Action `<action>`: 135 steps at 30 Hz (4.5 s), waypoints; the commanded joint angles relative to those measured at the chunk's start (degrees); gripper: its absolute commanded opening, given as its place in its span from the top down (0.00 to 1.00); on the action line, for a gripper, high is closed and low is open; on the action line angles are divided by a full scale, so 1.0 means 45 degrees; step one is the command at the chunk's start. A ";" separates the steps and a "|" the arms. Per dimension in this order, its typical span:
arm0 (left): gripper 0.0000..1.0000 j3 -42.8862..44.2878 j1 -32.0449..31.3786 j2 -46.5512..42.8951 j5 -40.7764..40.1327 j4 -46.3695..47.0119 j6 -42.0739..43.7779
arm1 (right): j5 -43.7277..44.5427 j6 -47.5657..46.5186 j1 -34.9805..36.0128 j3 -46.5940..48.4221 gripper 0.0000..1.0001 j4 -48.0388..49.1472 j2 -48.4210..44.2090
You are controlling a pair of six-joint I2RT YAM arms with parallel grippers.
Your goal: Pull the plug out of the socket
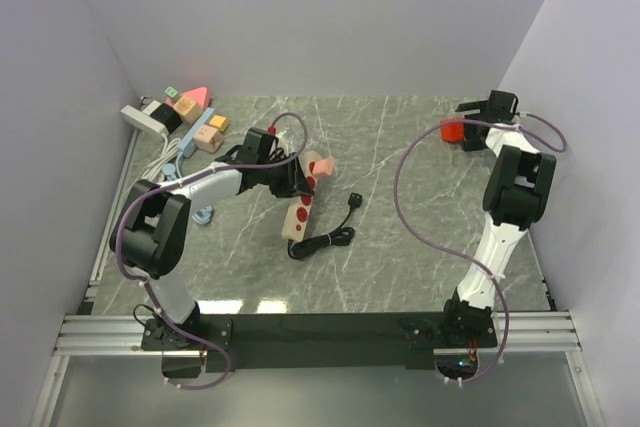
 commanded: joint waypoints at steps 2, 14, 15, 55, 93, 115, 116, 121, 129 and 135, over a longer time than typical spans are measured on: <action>0.99 0.0774 -0.0037 0.0324 0.0228 0.0480 0.0152 | -0.0614 -0.1015 0.0052 -0.1143 0.05 -0.1046 -0.3253; 1.00 0.1322 -0.0623 0.0735 0.0266 0.0518 0.0190 | -0.3032 -0.5680 0.4929 -0.5543 0.08 -0.3084 -0.7381; 0.99 0.1322 -0.0739 0.0715 0.0189 0.0518 0.0171 | -0.2939 -0.6148 0.5960 -0.5348 0.08 -0.3221 -0.7186; 0.99 0.0011 -0.0311 0.1029 -0.0632 0.1261 -0.0414 | -0.2006 -0.5649 0.3611 -0.4579 1.00 -0.4123 -0.7554; 0.99 0.2217 -0.1091 0.2665 0.0013 0.1318 -0.1410 | -0.0404 -0.2263 -0.0027 -0.2119 0.05 -0.2807 -0.3565; 0.01 -0.1919 0.0293 -0.3695 -0.5646 0.0346 -0.4088 | 0.2178 -0.6212 1.0652 -0.4003 0.05 -0.6443 -0.6036; 0.01 -0.2056 0.0662 -0.4086 -0.5845 -0.0334 -0.4029 | 0.2315 -0.6037 1.0909 -0.3089 0.05 -0.6928 -0.5123; 0.01 -0.2428 0.1894 -0.5495 -0.6433 -0.2018 -0.3464 | 0.3194 -0.5470 1.1731 -0.0466 0.05 -0.8592 -0.2422; 0.01 -0.1220 0.4491 -0.5029 -0.7292 -0.3153 -0.1784 | 0.3195 -0.4865 1.1636 -0.0926 0.25 -0.8869 -0.1303; 0.01 0.1045 0.6290 -0.2589 -0.6590 -0.3251 -0.0709 | 0.4284 -0.4259 0.9062 -0.5360 0.79 -0.7637 -0.4015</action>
